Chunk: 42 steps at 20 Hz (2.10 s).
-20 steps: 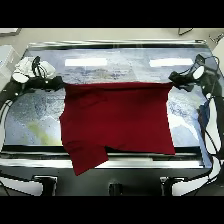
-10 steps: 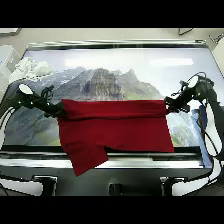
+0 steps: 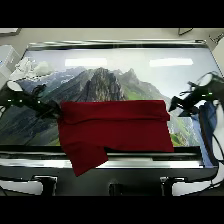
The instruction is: Fold the clothes and pants, and hang the long-sleeved shirts on hangers.
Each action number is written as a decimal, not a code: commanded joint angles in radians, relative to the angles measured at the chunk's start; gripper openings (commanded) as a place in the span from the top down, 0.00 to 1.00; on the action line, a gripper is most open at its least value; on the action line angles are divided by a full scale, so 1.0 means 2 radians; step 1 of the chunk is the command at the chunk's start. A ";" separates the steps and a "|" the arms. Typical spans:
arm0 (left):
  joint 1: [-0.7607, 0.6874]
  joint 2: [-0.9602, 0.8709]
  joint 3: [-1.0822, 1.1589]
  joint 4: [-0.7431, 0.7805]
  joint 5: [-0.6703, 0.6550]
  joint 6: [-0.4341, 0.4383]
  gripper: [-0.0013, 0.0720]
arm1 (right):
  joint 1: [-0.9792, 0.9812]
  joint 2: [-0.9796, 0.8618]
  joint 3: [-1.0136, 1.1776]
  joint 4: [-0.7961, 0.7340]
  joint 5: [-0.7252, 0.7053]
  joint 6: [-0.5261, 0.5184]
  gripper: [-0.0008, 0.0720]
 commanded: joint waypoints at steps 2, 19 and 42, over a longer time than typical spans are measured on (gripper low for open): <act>0.025 0.077 -0.105 0.011 -0.021 0.026 0.24 | -0.058 0.054 -0.056 -0.008 0.063 -0.018 0.16; -0.052 0.210 -0.442 -0.062 0.162 0.055 0.33 | -0.057 0.109 -0.195 0.013 0.038 -0.053 0.21; -0.023 0.230 -0.366 -0.024 0.100 0.073 0.95 | -0.057 0.119 -0.301 0.080 -0.033 -0.120 0.94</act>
